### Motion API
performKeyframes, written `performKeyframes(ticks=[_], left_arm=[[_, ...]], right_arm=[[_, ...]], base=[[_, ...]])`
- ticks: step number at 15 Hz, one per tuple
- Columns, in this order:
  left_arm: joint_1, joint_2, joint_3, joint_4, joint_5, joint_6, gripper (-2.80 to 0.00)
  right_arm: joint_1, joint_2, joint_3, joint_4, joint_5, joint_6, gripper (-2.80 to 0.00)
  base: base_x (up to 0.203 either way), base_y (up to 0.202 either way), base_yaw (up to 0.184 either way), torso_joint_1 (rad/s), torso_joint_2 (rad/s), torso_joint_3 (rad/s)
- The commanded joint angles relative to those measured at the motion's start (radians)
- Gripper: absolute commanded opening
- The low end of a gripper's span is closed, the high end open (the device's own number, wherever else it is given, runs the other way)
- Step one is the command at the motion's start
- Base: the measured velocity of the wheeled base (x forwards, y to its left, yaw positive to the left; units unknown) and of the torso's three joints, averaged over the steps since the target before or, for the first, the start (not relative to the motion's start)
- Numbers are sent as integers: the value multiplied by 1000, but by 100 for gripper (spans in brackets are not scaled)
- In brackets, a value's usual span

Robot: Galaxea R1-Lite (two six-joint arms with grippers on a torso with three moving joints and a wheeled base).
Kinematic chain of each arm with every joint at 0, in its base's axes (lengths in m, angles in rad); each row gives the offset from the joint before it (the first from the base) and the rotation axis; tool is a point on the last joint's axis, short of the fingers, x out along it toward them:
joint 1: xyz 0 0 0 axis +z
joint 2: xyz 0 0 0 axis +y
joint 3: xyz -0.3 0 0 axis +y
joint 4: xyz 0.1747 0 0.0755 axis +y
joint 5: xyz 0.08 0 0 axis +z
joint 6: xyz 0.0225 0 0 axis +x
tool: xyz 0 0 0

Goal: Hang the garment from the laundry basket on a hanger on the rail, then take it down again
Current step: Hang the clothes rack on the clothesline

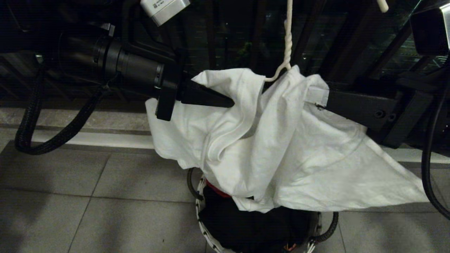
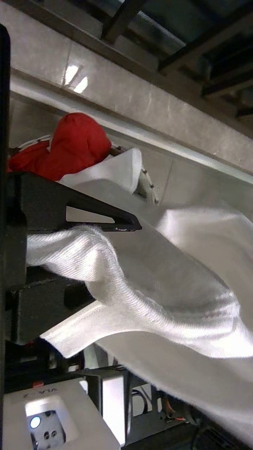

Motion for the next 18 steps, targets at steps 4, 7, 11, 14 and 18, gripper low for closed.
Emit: performKeyframes(ticks=[4, 7, 11, 14, 18], left_arm=[[61, -8, 74, -90, -87, -20, -280], [76, -10, 95, -100, -126, -25, -280], [91, 6, 95, -105, -150, -35, -280], [109, 7, 116, -161, -150, -44, -280], [122, -2, 142, -183, -151, -55, -280]], right_arm=[[-26, 6, -7, -5, 5, -19, 0], [-44, 6, -12, -6, 5, -19, 0], [-57, 2, -12, -6, 5, -20, 0], [-60, -8, -9, -11, 5, -20, 0], [-69, -8, -10, -27, 5, -19, 0]], base=[[0, 0, 0, 0, 0, 0], [0, 0, 0, 0, 0, 0], [0, 0, 0, 0, 0, 0], [0, 0, 0, 0, 0, 0], [0, 0, 0, 0, 0, 0]])
